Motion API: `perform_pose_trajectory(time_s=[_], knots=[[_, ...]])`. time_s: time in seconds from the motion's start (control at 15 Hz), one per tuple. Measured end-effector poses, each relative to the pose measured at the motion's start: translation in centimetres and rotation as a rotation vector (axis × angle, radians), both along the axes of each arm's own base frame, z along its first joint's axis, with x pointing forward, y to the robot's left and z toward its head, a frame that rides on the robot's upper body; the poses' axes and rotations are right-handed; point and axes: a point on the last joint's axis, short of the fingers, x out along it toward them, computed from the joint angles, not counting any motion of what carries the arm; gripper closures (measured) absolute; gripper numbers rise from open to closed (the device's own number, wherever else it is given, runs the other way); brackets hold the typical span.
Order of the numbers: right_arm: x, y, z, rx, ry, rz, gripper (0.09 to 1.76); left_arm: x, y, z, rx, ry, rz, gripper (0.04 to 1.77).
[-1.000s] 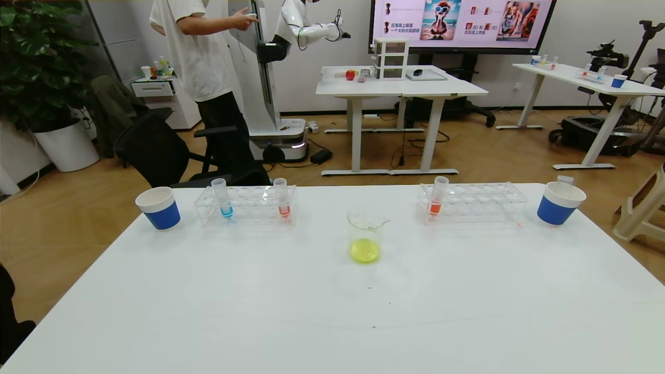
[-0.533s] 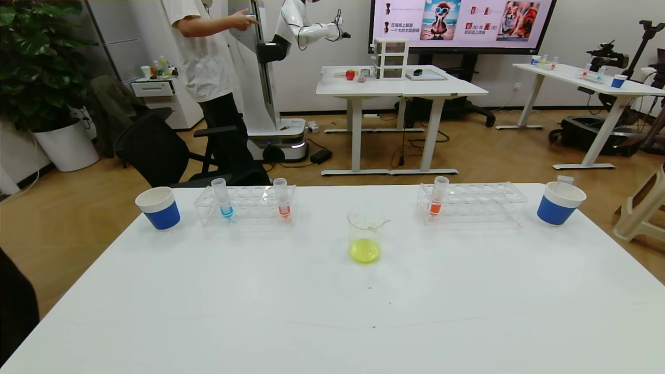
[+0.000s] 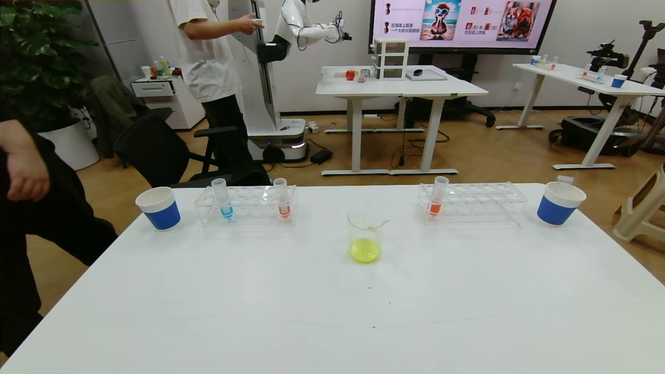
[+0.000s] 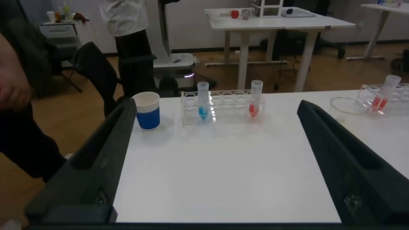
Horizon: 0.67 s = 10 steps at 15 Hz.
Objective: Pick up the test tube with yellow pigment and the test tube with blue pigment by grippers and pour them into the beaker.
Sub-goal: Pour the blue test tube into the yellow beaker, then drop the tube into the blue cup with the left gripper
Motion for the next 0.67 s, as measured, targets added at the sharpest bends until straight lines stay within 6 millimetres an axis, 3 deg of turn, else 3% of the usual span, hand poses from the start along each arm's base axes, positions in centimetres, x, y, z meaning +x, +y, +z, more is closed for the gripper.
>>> perform_pose_trajectory(time_s=[0.13, 0.27, 0.67], knots=[[0.0, 0.0, 0.0, 0.0, 0.0, 0.0, 0.11, 4.0, -0.1, 2.0, 0.001, -0.007, -0.002, 0.06], [0.0, 0.0, 0.0, 0.0, 0.0, 0.0, 0.11, 8.2, -0.3, 2.6, 0.003, 0.011, -0.006, 0.06], [0.0, 0.0, 0.0, 0.0, 0.0, 0.0, 0.11, 19.7, -0.7, -0.2, 0.009, 0.046, -0.007, 0.06]])
